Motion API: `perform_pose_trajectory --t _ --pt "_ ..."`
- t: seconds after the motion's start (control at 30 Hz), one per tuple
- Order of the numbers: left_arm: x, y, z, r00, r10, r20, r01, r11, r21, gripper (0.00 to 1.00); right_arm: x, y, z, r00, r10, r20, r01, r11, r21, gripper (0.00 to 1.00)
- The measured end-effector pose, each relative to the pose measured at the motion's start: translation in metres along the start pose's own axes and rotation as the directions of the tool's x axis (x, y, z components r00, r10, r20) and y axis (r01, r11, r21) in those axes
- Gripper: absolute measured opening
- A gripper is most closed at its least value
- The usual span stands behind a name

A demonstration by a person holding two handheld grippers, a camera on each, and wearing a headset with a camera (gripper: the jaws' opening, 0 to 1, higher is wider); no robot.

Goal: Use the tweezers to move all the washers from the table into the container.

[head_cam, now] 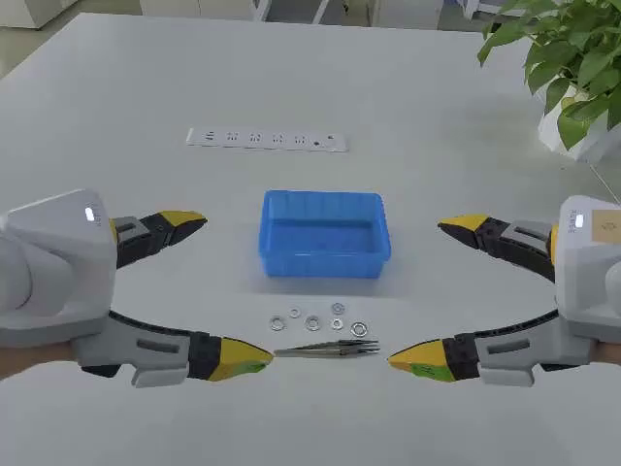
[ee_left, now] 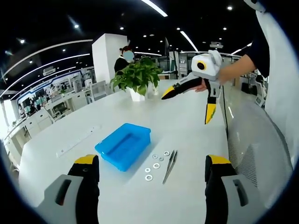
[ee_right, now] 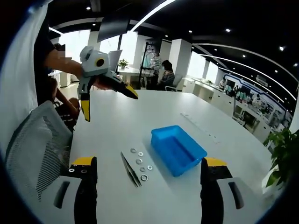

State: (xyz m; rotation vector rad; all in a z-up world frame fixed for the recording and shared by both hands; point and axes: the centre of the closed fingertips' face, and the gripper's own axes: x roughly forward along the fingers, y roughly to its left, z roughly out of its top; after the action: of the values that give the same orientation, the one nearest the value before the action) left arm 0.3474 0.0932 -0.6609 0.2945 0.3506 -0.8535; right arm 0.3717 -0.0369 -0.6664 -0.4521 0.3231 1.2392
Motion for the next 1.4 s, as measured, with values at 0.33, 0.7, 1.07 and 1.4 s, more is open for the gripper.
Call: perform_pose_trajectory --t 0.33,0.7,1.07,1.4 --pt "0.0008 -0.001 -0.0014 0.9999 0.001 -0.013 0.0 1.0 0.031 1.0 -0.002 -0.003 -0.0053 0.9998 -0.004 -0.021 0.004 1.0 -0.014 0.94" --pt "0.0017 -0.0025 -0.001 0.9999 -0.006 -0.016 0.006 0.999 0.035 1.0 -0.0046 -0.0034 -0.0037 0.9999 -0.01 -0.007 0.01 1.0 0.009 0.94" --pt "0.0026 -0.0014 -0.0033 0.9998 -0.007 -0.02 0.008 1.0 0.03 1.0 -0.0051 -0.0014 -0.0065 0.9999 -0.004 -0.011 0.004 1.0 0.018 0.94" --pt "0.0013 -0.0008 -0.0039 0.9998 -0.001 -0.022 0.001 1.0 0.029 1.0 -0.0041 -0.0027 -0.0014 1.0 -0.007 -0.006 0.007 1.0 0.002 0.94"
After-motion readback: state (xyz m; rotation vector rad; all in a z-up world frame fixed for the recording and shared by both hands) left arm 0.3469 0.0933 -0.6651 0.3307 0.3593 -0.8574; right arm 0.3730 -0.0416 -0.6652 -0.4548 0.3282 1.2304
